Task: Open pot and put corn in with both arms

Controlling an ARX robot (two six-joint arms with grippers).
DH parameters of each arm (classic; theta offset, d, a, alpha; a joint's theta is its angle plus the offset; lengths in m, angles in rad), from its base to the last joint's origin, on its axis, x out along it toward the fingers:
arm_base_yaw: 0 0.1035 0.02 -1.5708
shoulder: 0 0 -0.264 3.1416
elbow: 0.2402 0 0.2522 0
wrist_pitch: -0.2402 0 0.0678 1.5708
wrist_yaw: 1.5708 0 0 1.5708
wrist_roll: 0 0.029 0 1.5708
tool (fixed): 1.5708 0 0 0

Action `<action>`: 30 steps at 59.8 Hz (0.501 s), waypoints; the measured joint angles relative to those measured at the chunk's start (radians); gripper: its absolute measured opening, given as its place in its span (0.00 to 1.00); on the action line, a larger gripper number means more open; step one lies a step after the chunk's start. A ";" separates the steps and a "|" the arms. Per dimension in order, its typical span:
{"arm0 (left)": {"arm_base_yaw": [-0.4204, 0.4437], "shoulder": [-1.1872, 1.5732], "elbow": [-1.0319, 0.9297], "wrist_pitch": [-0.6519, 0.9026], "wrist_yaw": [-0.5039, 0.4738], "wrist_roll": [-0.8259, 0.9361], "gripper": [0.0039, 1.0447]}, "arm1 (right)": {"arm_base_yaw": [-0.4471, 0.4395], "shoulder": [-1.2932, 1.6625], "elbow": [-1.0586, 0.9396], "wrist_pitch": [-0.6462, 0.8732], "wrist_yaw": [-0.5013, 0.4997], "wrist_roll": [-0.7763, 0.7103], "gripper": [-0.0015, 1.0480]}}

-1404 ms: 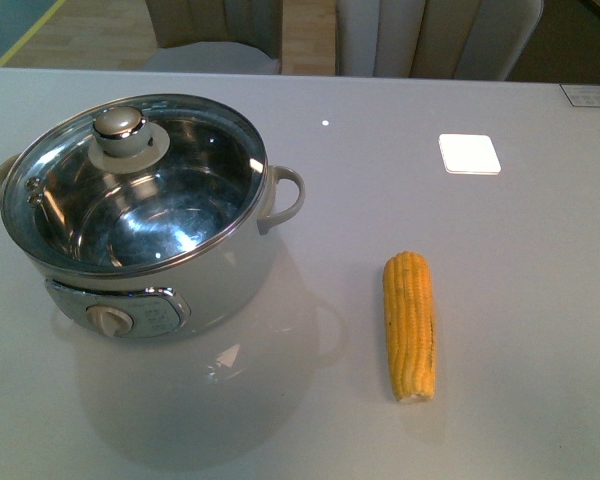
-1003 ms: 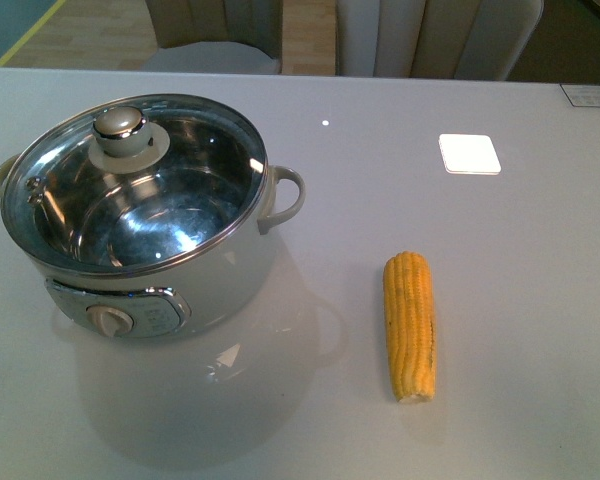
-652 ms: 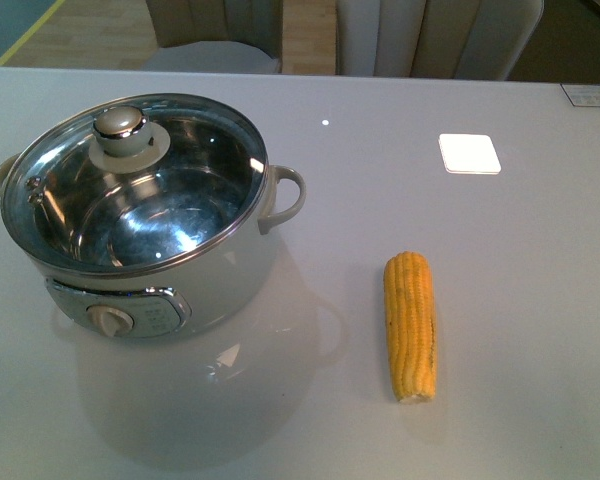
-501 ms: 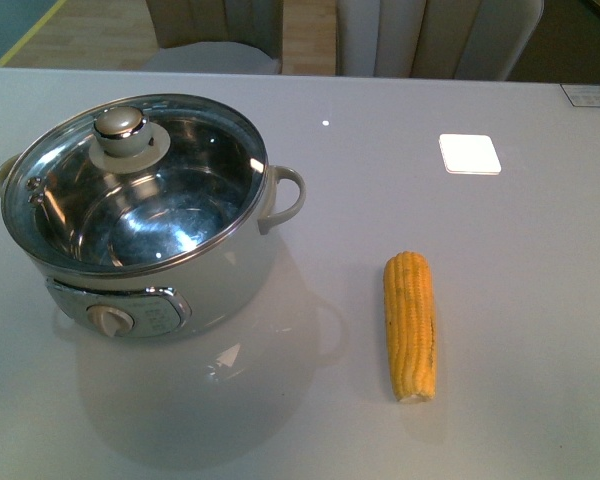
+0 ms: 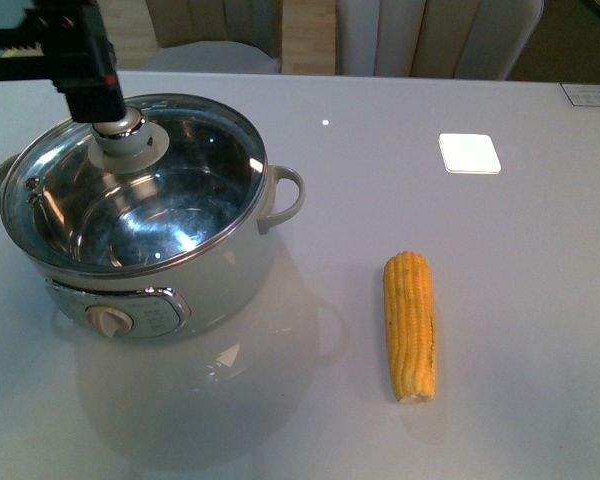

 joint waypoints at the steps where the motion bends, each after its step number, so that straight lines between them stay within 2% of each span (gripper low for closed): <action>1: -0.002 0.010 0.005 0.003 0.000 0.002 0.94 | 0.000 0.000 0.000 0.000 0.000 0.000 0.92; 30: -0.029 0.306 0.144 0.081 -0.011 0.053 0.94 | 0.000 0.000 0.000 0.000 0.000 0.000 0.92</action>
